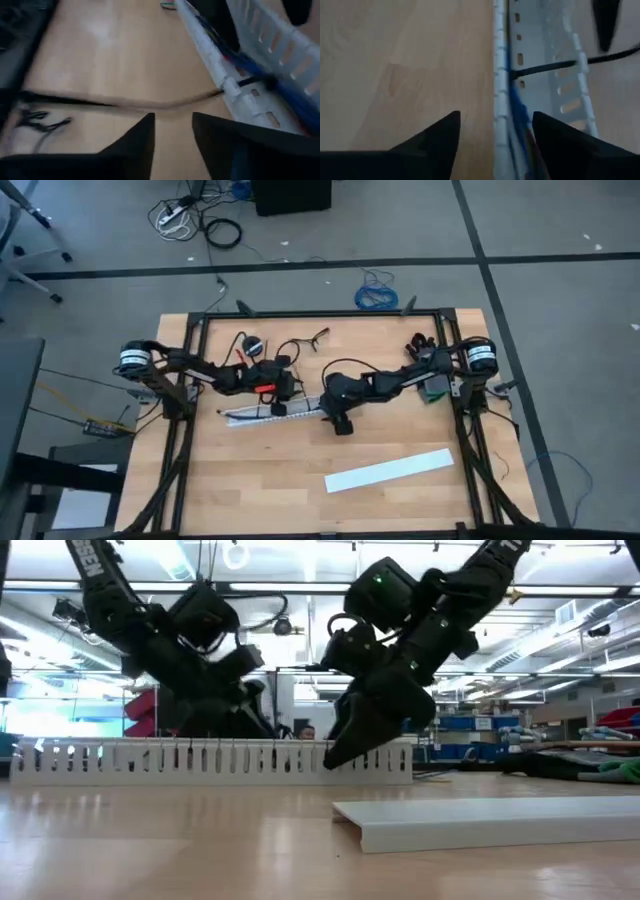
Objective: Ziptie cables
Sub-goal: Put the zip tied cable wires into the white cable duct
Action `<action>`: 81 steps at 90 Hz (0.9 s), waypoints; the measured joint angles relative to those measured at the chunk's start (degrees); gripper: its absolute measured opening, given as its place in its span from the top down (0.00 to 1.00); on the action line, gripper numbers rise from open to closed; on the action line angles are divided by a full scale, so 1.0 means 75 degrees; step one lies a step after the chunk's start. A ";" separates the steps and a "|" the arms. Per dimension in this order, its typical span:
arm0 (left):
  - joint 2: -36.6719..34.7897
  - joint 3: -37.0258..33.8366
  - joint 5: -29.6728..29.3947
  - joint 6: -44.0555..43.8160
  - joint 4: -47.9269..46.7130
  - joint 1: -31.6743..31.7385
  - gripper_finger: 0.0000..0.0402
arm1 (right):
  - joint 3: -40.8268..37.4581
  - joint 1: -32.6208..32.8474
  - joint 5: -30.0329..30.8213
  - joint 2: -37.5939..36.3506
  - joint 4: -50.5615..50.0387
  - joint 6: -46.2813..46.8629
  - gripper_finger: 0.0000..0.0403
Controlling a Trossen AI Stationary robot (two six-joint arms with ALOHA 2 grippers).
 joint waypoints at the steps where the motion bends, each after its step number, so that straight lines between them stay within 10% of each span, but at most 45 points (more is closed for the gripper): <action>1: -0.0072 0.0000 -0.0039 -0.0014 -0.0014 0.0000 0.64 | 0.0035 0.0000 -0.0003 -0.0001 -0.0051 0.0012 0.37; 33: -0.1981 0.0015 -0.0249 -0.0200 -0.1772 0.0000 0.54 | 0.0914 0.0056 -0.0292 -0.0014 -0.0746 -0.0192 0.31; 81: -0.1710 -0.0052 0.0350 -0.0714 -0.1693 -0.0006 0.54 | 0.1042 -0.0271 0.0695 -0.0013 -0.0017 -0.0481 0.13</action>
